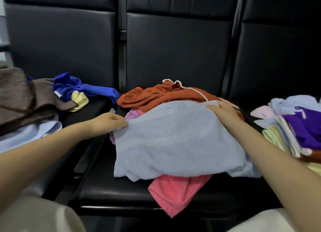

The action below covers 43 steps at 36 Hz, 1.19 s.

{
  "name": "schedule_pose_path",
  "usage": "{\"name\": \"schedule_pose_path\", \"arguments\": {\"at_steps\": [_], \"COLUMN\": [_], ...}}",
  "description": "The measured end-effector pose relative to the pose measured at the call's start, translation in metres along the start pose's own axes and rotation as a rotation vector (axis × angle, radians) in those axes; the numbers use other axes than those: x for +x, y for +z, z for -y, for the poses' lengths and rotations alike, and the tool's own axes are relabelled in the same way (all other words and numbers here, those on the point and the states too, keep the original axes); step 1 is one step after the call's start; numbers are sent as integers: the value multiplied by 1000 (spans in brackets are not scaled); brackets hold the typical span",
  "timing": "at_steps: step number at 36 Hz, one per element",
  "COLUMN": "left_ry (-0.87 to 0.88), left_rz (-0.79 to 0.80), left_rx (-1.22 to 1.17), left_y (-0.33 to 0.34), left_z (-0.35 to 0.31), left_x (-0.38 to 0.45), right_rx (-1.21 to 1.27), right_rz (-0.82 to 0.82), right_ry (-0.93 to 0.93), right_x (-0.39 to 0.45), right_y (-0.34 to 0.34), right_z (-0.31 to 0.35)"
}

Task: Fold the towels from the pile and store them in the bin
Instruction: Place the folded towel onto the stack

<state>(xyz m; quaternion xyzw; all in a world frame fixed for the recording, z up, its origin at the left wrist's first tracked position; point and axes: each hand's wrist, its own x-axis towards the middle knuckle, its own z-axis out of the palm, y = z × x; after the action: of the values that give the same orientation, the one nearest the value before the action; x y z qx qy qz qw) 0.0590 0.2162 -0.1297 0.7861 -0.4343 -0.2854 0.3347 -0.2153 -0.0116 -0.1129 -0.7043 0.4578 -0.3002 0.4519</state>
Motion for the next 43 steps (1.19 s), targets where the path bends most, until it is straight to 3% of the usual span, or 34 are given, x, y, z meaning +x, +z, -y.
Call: {"name": "schedule_pose_path", "arguments": {"at_steps": [5, 11, 16, 22, 26, 32, 38, 43], "left_ry": [5, 9, 20, 42, 123, 231, 430, 443], "left_rz": [35, 52, 22, -32, -247, -708, -846, -849], "left_rx": [-12, -34, 31, 184, 260, 374, 195, -326], "left_y": [1, 6, 14, 13, 12, -8, -46, -75], "left_z": [5, 8, 5, -8, -28, -60, -119, -175], "left_x": [2, 5, 7, 6, 2, -9, -19, -32], "right_rx": [34, 265, 238, 254, 299, 198, 232, 358], "right_rz": [5, 32, 68, -85, -224, -255, -263, -287], "right_ry": [-35, 76, 121, 77, 70, 59, -145, -270], "right_x": [-7, -12, -10, -30, -36, -45, -63, -73], "right_y": [-4, -16, -17, -13, -20, -45, -89, -116], "right_z": [-5, -14, -15, 10, 22, 42, 101, 166]}}
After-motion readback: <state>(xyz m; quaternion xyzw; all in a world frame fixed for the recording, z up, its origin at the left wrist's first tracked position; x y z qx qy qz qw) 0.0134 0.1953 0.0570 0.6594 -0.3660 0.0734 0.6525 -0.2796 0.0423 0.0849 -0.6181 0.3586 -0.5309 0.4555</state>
